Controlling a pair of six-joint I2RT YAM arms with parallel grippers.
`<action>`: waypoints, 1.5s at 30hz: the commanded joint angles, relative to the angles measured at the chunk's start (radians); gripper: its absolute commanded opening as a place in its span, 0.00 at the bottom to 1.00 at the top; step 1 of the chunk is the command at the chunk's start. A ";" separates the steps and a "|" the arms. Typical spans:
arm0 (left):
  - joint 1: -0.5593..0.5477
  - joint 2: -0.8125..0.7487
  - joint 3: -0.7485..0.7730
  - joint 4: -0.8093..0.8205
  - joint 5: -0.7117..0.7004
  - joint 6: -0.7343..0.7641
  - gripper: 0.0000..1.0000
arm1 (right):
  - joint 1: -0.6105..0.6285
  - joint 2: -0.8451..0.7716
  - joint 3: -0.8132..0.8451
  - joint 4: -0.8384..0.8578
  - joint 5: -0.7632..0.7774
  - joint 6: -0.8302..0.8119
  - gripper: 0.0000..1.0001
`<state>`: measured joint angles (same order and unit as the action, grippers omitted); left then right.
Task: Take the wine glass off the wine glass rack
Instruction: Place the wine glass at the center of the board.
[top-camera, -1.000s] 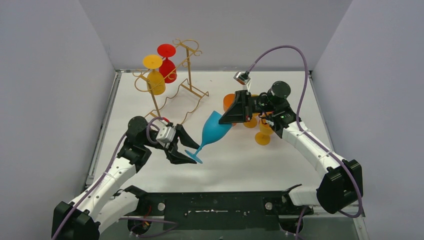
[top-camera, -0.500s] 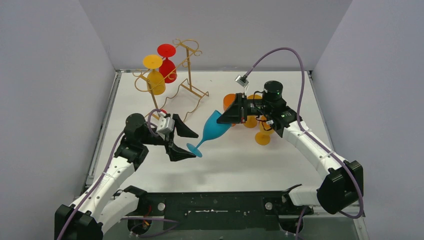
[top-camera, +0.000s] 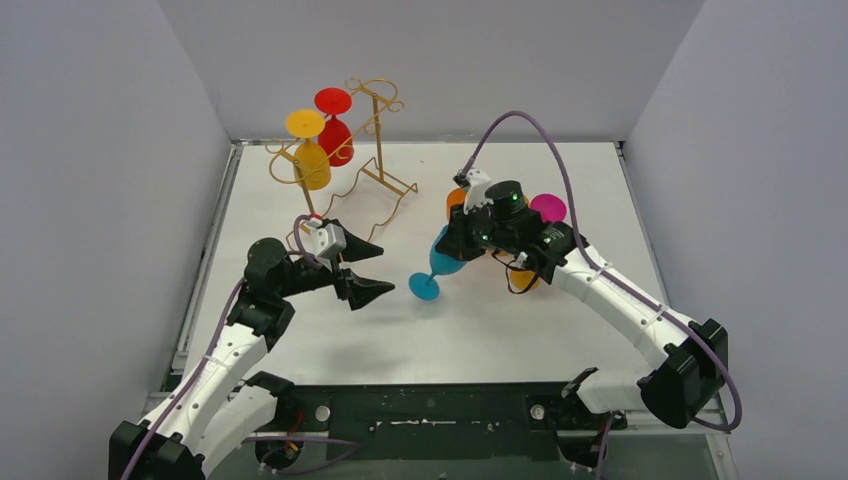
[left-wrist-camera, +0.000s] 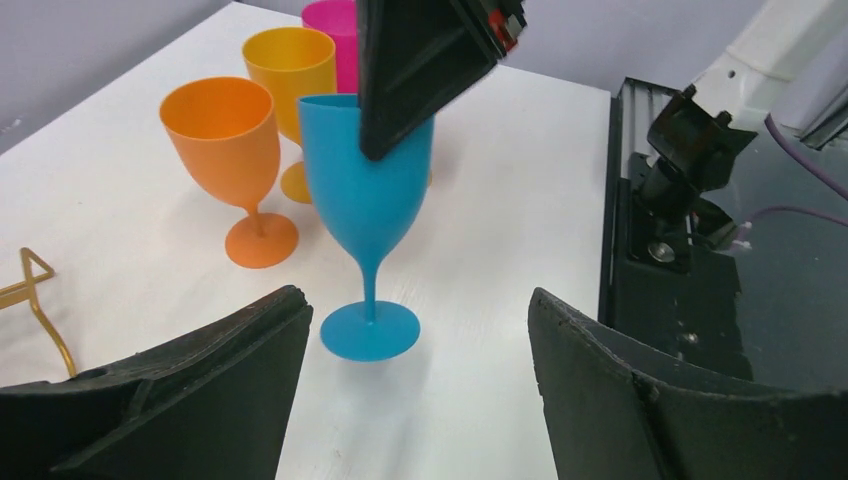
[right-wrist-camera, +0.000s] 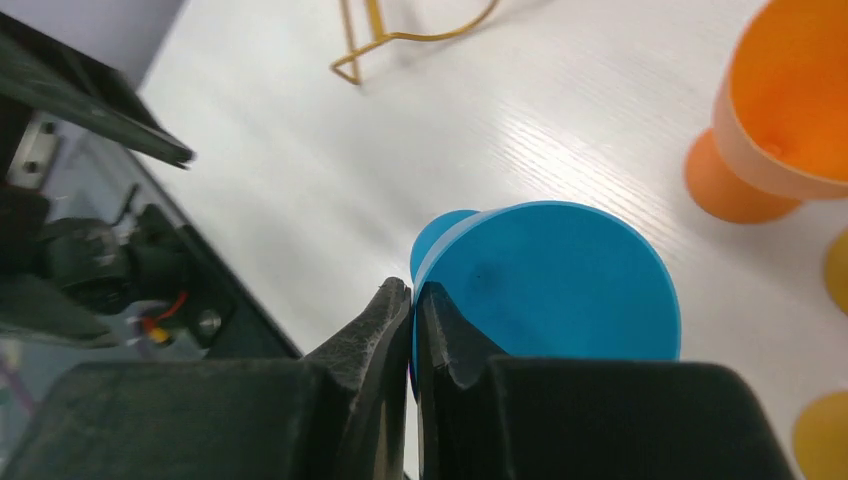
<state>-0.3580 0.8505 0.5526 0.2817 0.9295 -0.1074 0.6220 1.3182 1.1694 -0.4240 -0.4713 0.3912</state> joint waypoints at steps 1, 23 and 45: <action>0.005 0.001 -0.032 0.209 -0.076 -0.102 0.78 | 0.102 -0.015 0.015 -0.056 0.451 -0.063 0.00; 0.005 -0.028 0.009 0.082 -0.162 -0.088 0.97 | 0.116 0.028 -0.085 -0.066 0.792 0.060 0.00; 0.005 -0.048 0.010 0.051 -0.200 -0.067 0.97 | 0.061 0.077 -0.084 -0.074 0.767 -0.018 0.02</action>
<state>-0.3576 0.8265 0.5186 0.3271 0.7528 -0.1894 0.6868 1.3766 1.0637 -0.5064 0.2794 0.4000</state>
